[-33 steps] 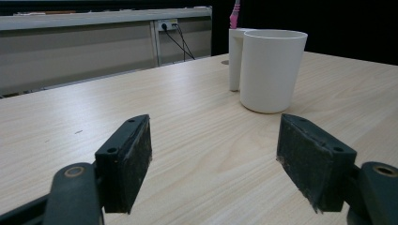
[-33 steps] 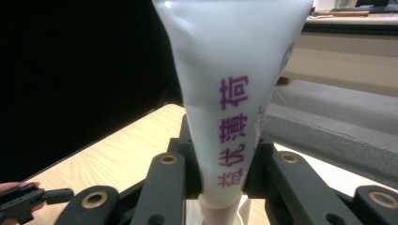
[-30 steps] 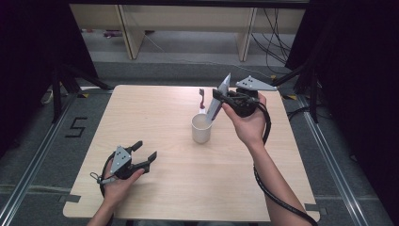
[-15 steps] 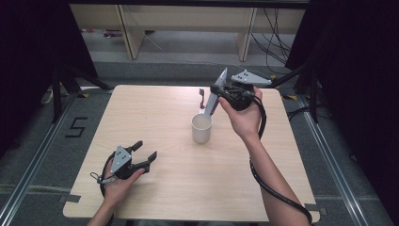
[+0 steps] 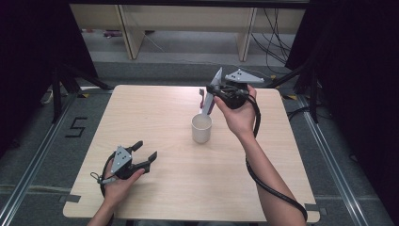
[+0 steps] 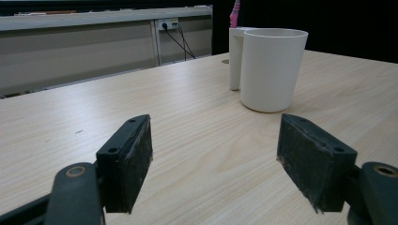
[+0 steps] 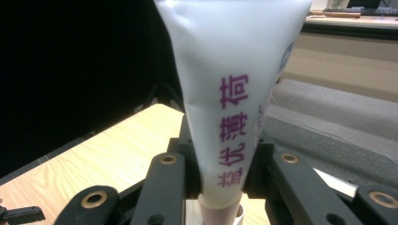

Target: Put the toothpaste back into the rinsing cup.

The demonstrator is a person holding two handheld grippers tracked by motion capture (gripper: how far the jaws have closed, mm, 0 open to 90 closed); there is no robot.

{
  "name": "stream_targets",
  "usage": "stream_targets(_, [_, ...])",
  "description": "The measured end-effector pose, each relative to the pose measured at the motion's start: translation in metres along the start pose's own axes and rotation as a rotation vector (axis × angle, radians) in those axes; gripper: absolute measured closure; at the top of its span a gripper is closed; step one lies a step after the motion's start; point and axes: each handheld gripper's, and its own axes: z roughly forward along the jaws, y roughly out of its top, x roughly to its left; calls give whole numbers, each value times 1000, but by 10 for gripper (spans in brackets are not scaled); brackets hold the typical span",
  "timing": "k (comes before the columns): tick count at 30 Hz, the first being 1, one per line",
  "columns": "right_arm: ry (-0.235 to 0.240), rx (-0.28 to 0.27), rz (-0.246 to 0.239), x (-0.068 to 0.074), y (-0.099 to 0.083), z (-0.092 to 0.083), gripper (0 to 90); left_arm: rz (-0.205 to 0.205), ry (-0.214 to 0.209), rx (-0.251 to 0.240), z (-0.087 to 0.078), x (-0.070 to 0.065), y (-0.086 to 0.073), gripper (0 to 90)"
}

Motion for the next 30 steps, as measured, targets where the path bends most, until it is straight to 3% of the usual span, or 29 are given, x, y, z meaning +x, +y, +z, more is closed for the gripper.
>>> stream_targets(8, [-1, 14, -36, -1, -7, 7, 746, 2, 5, 13, -1, -1, 1, 267])
stream_targets(18, [4, 53, -20, 3, -17, 15, 746, 5, 2, 16, -1, -1, 1, 267])
stream_targets(20, [2, 41, -53, 2, -19, 18, 745, 8, 2, 16, -1, -1, 1, 267])
stream_targets(24, [2, 58, -26, 5, -23, 21, 745, 4, 2, 14, -1, -1, 1, 267])
stream_targets(25, [4, 54, -43, 4, -23, 22, 745, 2, 2, 13, -1, -1, 1, 267])
stream_targets(30, [4, 72, -32, 4, -27, 26, 745, -1, 3, 12, -1, -1, 1, 266])
